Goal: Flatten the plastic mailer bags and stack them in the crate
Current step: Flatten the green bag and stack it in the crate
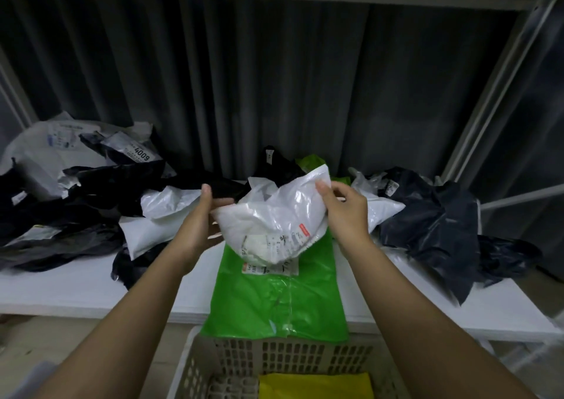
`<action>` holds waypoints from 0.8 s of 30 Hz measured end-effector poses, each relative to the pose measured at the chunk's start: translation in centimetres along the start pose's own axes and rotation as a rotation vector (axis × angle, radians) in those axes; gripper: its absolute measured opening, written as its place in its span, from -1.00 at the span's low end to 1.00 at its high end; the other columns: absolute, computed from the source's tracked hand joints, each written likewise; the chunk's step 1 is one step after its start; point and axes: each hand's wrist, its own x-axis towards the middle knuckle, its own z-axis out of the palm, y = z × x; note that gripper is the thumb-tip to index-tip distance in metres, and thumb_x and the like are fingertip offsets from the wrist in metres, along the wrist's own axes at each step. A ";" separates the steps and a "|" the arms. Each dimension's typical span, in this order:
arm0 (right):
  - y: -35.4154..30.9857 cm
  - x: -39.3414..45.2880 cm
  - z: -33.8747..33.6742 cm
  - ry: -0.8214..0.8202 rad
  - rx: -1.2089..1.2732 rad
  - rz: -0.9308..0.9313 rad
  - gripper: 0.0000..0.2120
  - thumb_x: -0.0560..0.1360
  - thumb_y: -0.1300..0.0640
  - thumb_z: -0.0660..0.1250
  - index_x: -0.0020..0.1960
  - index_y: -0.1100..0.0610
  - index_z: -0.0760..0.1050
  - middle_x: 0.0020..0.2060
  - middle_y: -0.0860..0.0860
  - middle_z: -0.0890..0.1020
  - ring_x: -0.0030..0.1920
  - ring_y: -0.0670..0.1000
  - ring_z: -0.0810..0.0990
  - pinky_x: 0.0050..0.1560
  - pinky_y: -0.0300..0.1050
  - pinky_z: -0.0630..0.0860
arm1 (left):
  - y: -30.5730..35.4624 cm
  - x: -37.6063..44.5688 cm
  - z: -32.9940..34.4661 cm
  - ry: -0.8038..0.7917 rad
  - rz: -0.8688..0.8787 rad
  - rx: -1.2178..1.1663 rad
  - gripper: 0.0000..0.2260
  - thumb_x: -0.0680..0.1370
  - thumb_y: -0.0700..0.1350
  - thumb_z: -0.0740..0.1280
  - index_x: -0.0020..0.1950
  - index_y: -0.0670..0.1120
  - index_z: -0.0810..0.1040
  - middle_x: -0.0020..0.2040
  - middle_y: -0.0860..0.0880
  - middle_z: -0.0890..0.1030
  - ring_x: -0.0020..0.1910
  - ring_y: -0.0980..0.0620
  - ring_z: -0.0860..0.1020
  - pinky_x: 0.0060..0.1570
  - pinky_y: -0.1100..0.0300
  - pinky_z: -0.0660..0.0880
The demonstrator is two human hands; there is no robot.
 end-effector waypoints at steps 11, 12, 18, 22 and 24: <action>1.6 0.2 0.3 -0.142 -0.104 0.260 -0.64 0.58 -0.04 0.25 -0.09 0.29 0.48 -0.22 0.06 0.47 -0.17 0.01 0.43 -0.12 -0.10 0.35 | -2.6 0.6 1.2 0.137 0.031 0.222 -0.74 0.60 0.09 0.22 0.07 -0.07 0.52 -0.03 -0.06 0.64 -0.07 -0.02 0.60 -0.04 0.06 0.52; 2.2 0.3 0.2 -0.159 -0.114 0.278 -0.63 0.58 -0.02 0.25 0.01 0.32 0.48 -0.16 0.07 0.49 -0.13 0.01 0.44 -0.08 -0.09 0.36 | -2.8 1.0 1.2 0.167 0.004 0.259 -0.71 0.60 0.10 0.21 0.10 -0.11 0.49 -0.02 -0.06 0.61 -0.06 -0.02 0.58 -0.06 0.08 0.48; 6.5 0.8 -0.1 -0.152 -0.258 0.436 -0.80 0.47 0.05 0.28 -0.23 0.16 0.42 -0.28 0.15 0.48 -0.22 0.09 0.47 -0.05 0.18 0.53 | -4.6 2.6 1.7 0.173 -0.056 0.471 -0.67 0.62 0.07 0.19 0.09 -0.20 0.50 0.01 -0.11 0.55 -0.03 -0.07 0.51 -0.04 0.11 0.42; 8.1 -0.1 0.1 -0.100 -0.478 0.398 -0.88 0.52 0.13 0.24 -0.05 0.17 0.47 -0.08 0.11 0.52 -0.05 0.12 0.51 -0.04 -0.09 0.39 | -7.0 3.3 2.0 0.158 -0.132 0.519 -0.61 0.62 0.06 0.19 0.21 -0.25 0.44 0.16 -0.19 0.52 0.10 -0.16 0.48 0.01 0.10 0.36; 7.9 -0.7 0.4 -0.012 -0.479 0.190 -0.75 0.56 0.08 0.23 0.21 0.11 0.48 0.18 0.07 0.48 0.18 0.09 0.48 0.09 -0.17 0.35 | -7.9 3.6 2.2 0.170 -0.140 0.524 -0.65 0.62 0.05 0.20 0.13 -0.24 0.45 0.11 -0.23 0.54 0.03 -0.16 0.48 -0.06 0.12 0.32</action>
